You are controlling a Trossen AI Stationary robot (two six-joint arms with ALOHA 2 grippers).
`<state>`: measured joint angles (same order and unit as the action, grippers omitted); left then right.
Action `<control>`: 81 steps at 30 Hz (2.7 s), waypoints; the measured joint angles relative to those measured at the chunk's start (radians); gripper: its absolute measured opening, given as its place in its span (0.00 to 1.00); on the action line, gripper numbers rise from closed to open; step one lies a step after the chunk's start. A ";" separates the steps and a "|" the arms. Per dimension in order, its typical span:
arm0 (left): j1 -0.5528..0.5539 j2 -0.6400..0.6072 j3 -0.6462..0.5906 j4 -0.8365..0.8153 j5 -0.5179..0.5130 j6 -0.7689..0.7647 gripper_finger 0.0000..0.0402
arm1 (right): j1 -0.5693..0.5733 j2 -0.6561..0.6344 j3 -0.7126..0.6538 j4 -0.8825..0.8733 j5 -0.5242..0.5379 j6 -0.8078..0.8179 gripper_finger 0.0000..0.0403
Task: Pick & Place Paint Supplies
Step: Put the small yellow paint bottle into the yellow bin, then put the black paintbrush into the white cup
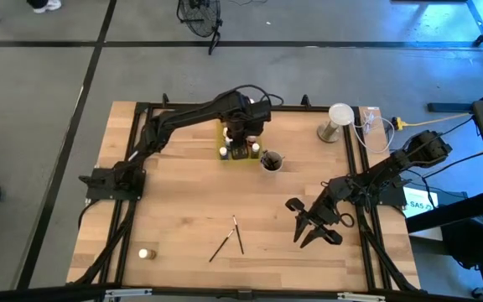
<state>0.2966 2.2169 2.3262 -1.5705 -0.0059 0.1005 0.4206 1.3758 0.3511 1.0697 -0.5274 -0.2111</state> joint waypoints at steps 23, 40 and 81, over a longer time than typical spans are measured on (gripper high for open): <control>0.012 0.125 -0.001 0.066 0.045 -0.012 0.28 | 0.000 0.000 0.000 -0.043 0.000 0.001 0.28; 0.019 0.189 -0.002 0.079 0.049 -0.015 0.28 | 0.021 0.000 0.000 -0.059 0.003 0.001 0.28; -0.003 0.110 0.028 -0.004 0.047 -0.109 0.55 | 0.019 0.000 0.000 -0.081 0.000 -0.007 0.28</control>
<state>0.2937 2.3271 2.3547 -1.5743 0.0409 -0.0088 0.4393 1.3758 0.3511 0.9886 -0.5274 -0.2176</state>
